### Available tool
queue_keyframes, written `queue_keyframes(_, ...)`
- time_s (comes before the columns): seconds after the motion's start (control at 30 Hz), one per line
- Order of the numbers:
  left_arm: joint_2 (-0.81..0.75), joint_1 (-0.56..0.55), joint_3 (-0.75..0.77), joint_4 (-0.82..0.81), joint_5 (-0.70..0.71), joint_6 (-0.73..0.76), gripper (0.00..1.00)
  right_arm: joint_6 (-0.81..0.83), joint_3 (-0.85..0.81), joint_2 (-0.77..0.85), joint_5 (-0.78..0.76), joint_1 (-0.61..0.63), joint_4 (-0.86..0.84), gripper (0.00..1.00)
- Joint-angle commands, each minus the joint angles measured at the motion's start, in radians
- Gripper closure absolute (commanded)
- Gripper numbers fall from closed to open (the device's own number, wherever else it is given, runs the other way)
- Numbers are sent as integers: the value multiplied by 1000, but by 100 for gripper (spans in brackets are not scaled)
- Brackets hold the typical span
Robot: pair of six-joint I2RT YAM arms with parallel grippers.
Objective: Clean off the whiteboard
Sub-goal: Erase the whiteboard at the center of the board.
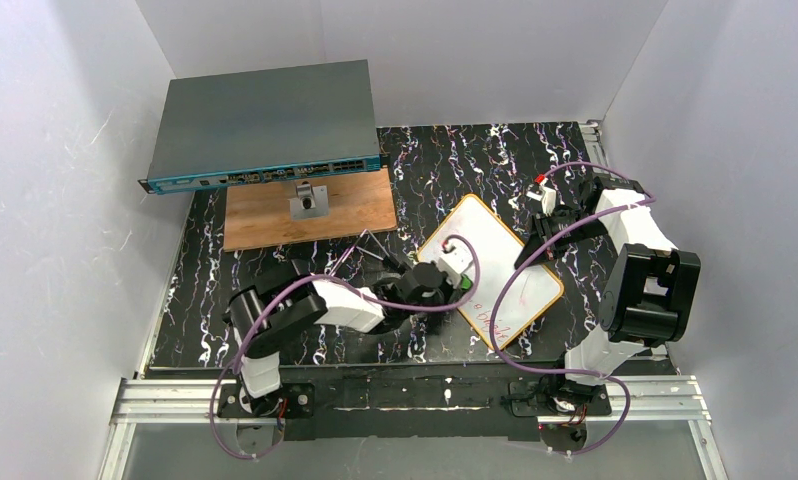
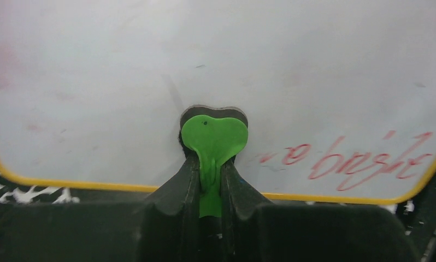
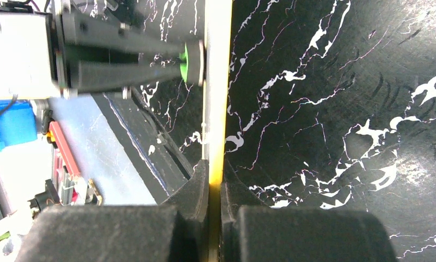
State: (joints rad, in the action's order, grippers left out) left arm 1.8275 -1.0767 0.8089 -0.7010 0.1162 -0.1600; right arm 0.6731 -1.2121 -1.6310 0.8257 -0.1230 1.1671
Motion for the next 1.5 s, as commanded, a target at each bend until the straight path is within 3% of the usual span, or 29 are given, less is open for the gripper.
queue_keyframes(0.0, 73, -116, 95, 51, -93, 40, 100, 117, 17, 24, 63, 35, -20, 99)
queue_keyframes(0.17, 90, -116, 106, 73, 2, 13, 100, 117, 19, 27, 62, 35, -21, 99)
queue_keyframes(0.5, 14, 93, 21, 141, 16, -105, 100, 118, 19, 32, 66, 35, -20, 99)
queue_keyframes(0.7, 15, 54, 0, 78, -61, -93, 100, 116, 19, 31, 66, 35, -21, 99)
queue_keyframes(0.8, 37, -106, 86, 107, -111, 4, 100, 117, 17, 30, 66, 35, -20, 99)
queue_keyframes(0.9, 94, -169, 172, 174, -83, -3, 100, 117, 17, 30, 68, 35, -20, 99)
queue_keyframes(1.0, 86, -161, 205, 291, 127, 8, 100, 117, 19, 34, 69, 35, -20, 99)
queue_keyframes(1.07, 54, -84, 197, 379, 219, -25, 100, 117, 19, 34, 69, 35, -19, 99)
queue_keyframes(1.2, 4, 9, 160, 409, 229, -50, 100, 118, 20, 36, 67, 35, -20, 99)
queue_keyframes(1.47, -12, -19, 119, 281, 81, -31, 100, 115, 20, 32, 67, 35, -23, 99)
